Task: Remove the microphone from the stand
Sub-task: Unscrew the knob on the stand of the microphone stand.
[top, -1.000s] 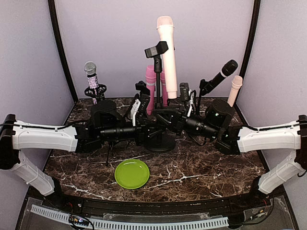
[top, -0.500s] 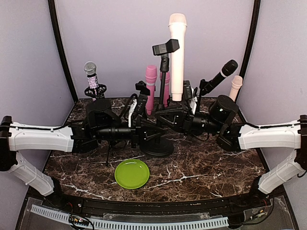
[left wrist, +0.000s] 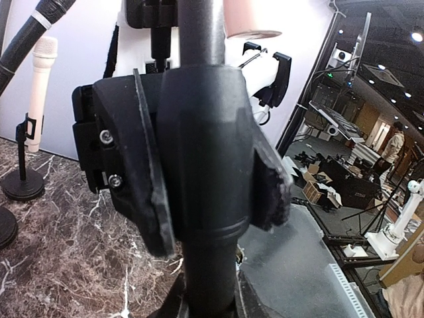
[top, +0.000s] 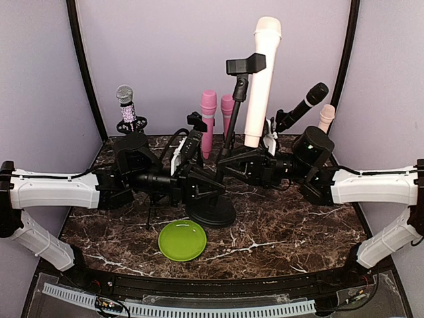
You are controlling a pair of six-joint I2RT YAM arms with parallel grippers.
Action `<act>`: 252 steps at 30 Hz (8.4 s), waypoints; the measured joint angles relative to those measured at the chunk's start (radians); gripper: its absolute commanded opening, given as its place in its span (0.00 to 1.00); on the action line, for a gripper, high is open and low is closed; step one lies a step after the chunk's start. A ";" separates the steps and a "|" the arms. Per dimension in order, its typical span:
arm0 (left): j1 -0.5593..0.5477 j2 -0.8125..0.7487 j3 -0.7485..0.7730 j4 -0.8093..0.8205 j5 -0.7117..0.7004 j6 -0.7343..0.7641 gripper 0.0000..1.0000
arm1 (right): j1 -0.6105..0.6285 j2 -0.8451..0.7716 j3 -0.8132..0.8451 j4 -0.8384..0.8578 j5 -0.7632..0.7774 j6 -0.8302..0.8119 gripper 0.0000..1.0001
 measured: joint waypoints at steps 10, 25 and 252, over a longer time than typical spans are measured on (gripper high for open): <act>-0.002 -0.038 -0.035 0.015 -0.088 0.019 0.00 | 0.002 0.006 0.001 0.016 0.035 0.014 0.51; 0.006 -0.133 -0.169 0.063 -0.335 0.103 0.00 | 0.033 -0.003 -0.045 0.002 0.386 0.003 0.82; 0.003 -0.232 -0.162 -0.040 -0.419 0.153 0.00 | 0.061 0.117 -0.093 0.294 0.362 0.055 0.67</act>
